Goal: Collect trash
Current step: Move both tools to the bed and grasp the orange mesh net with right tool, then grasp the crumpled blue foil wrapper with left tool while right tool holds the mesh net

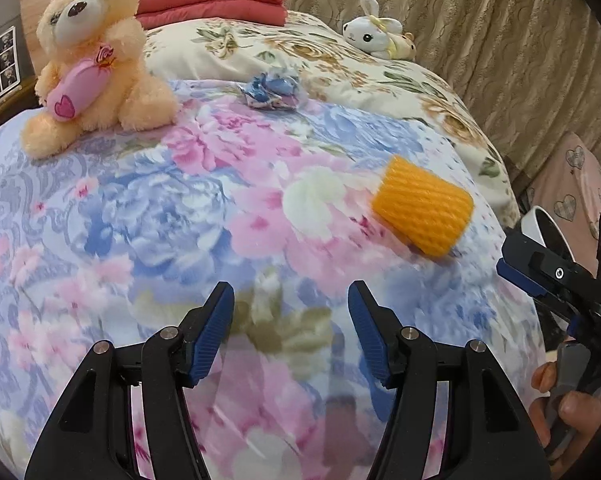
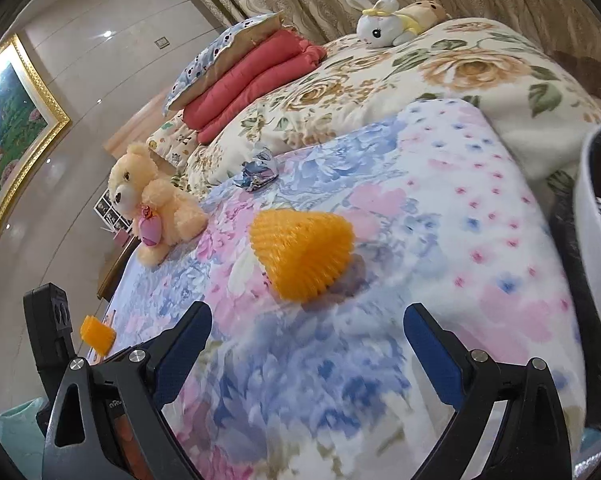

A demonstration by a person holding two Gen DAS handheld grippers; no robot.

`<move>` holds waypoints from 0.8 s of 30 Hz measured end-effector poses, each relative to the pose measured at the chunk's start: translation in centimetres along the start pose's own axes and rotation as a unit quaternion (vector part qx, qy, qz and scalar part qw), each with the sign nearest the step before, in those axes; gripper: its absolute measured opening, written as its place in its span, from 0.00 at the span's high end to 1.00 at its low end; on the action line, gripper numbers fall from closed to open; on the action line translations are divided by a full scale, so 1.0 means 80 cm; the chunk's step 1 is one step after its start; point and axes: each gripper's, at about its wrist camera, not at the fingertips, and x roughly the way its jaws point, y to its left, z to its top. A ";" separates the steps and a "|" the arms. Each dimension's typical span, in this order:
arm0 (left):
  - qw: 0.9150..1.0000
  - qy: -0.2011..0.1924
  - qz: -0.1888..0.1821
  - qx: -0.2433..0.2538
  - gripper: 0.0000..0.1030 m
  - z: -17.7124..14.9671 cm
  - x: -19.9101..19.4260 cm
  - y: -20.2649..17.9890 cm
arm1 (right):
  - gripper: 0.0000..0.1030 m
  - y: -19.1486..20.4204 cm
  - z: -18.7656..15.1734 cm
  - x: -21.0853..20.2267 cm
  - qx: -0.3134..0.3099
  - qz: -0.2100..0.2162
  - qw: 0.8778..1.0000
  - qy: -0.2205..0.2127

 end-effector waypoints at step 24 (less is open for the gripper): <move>0.999 -0.026 0.040 -0.001 0.34 0.141 0.116 0.021 | 0.59 -0.024 0.028 0.055 0.033 0.026 0.999 -0.006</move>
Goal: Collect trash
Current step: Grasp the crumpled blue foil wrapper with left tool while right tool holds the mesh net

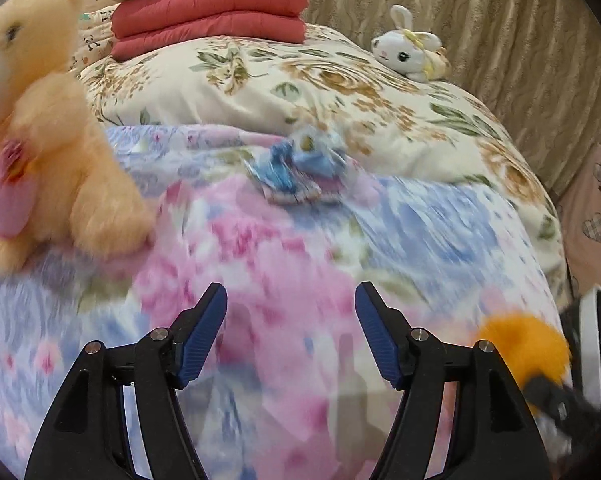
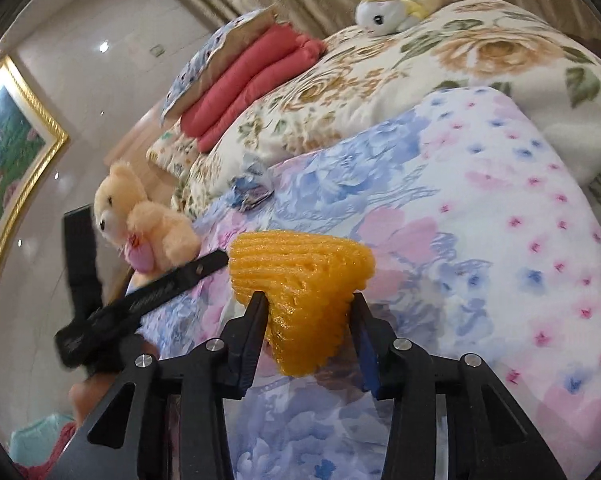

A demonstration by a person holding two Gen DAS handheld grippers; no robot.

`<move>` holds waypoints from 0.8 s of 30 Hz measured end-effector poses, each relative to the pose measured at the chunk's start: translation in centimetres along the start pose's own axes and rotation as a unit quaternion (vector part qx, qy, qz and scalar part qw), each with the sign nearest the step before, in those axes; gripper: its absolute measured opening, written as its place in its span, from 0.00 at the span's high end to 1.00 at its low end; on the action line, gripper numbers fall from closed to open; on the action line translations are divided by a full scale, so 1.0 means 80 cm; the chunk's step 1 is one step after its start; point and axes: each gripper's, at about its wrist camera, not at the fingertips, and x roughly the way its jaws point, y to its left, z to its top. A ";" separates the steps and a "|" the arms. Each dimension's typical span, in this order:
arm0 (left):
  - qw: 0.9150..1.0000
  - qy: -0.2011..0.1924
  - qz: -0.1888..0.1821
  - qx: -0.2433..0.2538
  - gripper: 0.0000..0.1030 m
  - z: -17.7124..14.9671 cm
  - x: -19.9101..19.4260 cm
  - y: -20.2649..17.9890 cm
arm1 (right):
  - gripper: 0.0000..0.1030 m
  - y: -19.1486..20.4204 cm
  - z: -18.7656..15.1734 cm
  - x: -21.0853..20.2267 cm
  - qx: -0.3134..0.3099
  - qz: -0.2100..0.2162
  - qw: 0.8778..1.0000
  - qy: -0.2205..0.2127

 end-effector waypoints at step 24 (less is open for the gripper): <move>1.000 -0.006 0.010 -0.007 0.70 0.061 0.067 -0.020 | 0.59 0.004 0.000 0.004 -0.009 -0.002 1.000 -0.005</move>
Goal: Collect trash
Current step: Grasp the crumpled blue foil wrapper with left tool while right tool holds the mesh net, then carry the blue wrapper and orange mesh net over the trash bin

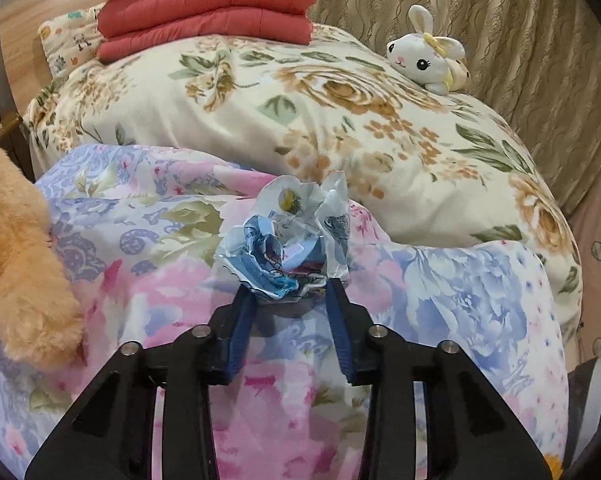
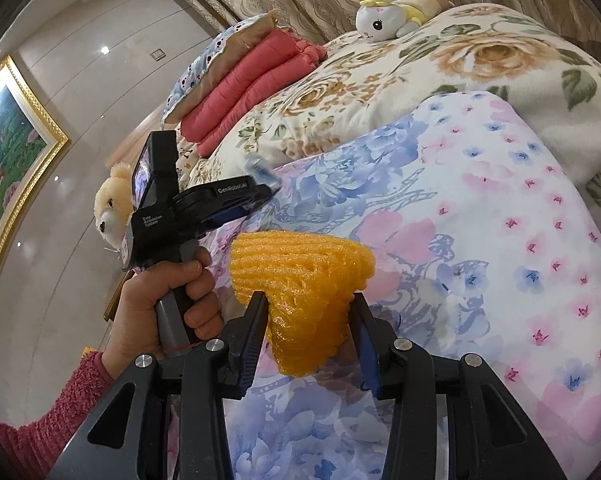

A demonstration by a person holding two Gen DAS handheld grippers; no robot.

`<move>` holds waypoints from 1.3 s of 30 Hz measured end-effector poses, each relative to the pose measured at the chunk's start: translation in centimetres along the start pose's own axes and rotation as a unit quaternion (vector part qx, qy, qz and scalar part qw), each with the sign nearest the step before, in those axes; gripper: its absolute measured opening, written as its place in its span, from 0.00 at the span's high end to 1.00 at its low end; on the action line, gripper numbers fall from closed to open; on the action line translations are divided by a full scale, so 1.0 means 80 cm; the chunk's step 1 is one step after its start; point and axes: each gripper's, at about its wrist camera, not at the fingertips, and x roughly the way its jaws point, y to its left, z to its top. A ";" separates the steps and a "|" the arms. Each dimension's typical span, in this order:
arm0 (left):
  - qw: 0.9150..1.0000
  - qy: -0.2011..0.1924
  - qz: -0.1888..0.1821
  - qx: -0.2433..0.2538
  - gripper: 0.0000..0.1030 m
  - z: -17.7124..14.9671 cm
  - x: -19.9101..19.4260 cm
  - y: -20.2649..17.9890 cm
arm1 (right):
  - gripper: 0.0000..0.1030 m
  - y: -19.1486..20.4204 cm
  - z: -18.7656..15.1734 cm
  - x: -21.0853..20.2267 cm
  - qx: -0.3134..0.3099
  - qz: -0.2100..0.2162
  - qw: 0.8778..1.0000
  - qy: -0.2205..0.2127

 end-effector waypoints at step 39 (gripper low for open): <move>0.990 0.038 -0.119 0.057 0.79 -0.255 -0.236 -0.056 | 0.43 -0.030 -0.084 -0.124 0.043 -0.049 0.998 -0.010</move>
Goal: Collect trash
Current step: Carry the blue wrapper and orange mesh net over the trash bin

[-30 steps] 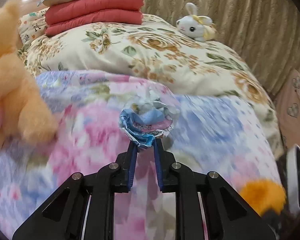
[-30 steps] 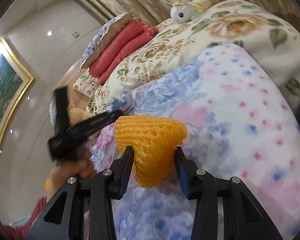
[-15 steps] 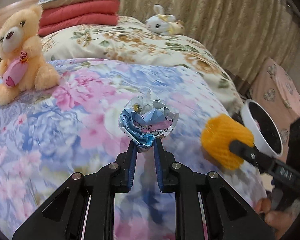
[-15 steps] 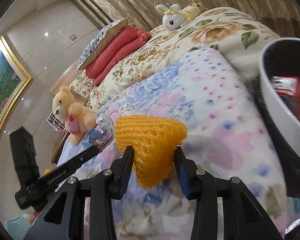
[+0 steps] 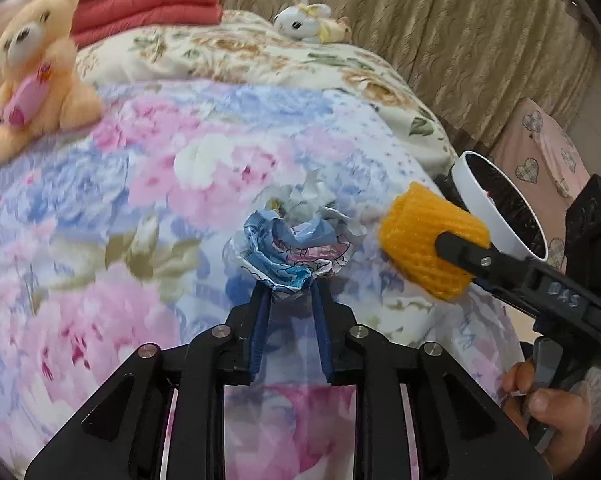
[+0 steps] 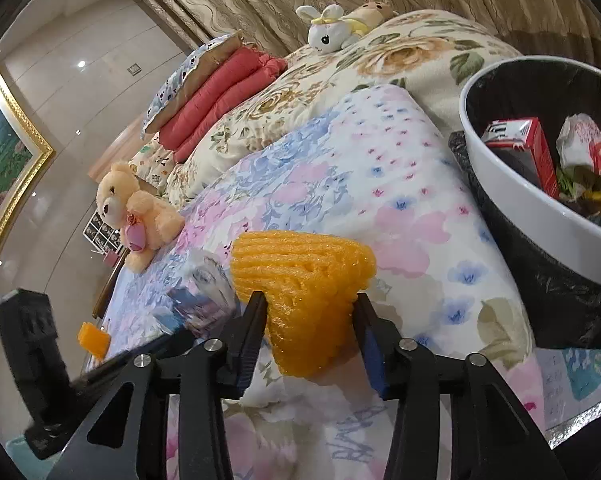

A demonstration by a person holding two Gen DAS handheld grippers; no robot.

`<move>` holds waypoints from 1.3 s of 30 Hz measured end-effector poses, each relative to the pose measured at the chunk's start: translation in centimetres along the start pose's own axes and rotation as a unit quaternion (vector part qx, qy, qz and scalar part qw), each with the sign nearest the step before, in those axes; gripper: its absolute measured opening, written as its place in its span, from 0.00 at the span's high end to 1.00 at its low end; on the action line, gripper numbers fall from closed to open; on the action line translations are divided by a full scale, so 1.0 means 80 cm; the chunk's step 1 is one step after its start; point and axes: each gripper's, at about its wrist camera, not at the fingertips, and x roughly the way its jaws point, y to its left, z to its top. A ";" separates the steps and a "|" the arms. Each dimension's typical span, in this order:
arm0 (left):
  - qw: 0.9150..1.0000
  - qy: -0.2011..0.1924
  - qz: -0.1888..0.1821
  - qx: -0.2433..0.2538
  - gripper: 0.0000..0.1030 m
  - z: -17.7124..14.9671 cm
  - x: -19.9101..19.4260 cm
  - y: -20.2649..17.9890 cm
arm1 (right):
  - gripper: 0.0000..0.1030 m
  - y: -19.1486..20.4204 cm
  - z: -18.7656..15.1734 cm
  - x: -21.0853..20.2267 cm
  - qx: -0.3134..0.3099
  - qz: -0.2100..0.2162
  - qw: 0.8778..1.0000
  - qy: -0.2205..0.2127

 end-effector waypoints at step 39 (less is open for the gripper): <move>0.998 -0.028 -0.041 0.044 0.74 0.007 -0.024 -0.062 | 0.59 -0.017 0.000 -0.082 0.004 -0.018 0.997 -0.073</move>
